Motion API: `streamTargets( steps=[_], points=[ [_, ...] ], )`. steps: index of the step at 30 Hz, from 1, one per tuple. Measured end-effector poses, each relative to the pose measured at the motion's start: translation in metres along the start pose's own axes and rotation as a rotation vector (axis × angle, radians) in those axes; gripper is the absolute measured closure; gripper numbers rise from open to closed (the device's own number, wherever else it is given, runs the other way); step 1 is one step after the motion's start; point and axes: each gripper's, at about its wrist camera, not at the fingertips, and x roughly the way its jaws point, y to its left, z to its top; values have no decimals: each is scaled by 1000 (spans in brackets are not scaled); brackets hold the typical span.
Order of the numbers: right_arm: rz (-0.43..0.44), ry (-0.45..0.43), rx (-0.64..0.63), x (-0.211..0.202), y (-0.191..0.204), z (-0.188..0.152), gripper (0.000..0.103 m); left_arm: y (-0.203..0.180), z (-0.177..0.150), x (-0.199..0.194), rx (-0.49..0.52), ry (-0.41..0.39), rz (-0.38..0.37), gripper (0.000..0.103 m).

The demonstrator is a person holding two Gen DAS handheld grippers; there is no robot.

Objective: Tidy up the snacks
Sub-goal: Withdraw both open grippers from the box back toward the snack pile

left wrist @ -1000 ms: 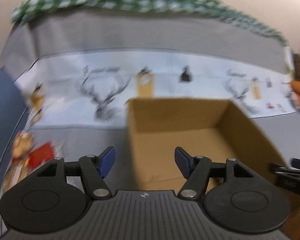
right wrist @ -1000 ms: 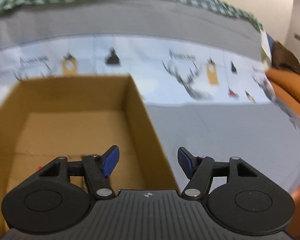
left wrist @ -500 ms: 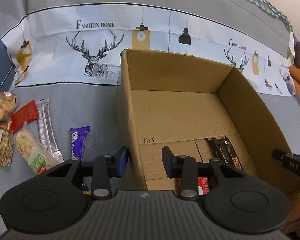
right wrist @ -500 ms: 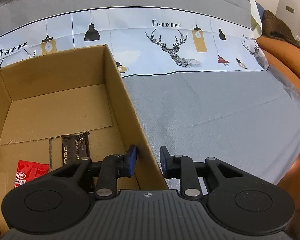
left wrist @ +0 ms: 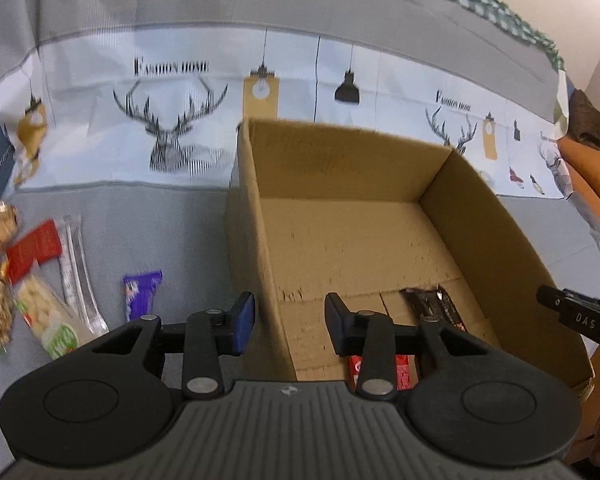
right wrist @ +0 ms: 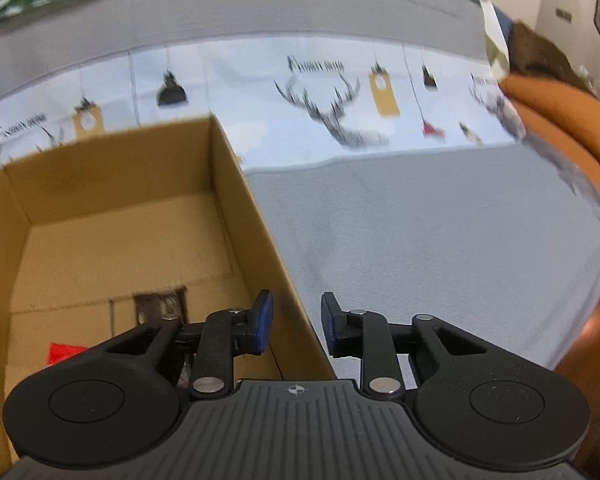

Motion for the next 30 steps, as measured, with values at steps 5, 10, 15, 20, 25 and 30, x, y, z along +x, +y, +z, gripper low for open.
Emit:
streamTargets(
  steps=[5,10,15,20,25,30],
  points=[
    [67,-98,-26,-21,8,3,51,4,-1,-19,1,-66,-69,59],
    [121,-145,-37,-38,18,1,51,7,-10,-43,51,-132,-140,59],
    [177,-203,-28,-57,26,-1,52,23,-15,-74,103,-171,-168,63],
    [266,-268,-24,-75,38,-2,65,51,-23,-107,138,-187,-160,82],
    [366,-298,-16,-93,56,-8,76,83,-35,-135,201,-214,-144,83],
    [464,-289,-52,-111,88,-23,76,122,-65,-131,104,-165,-94,83]
  ],
)
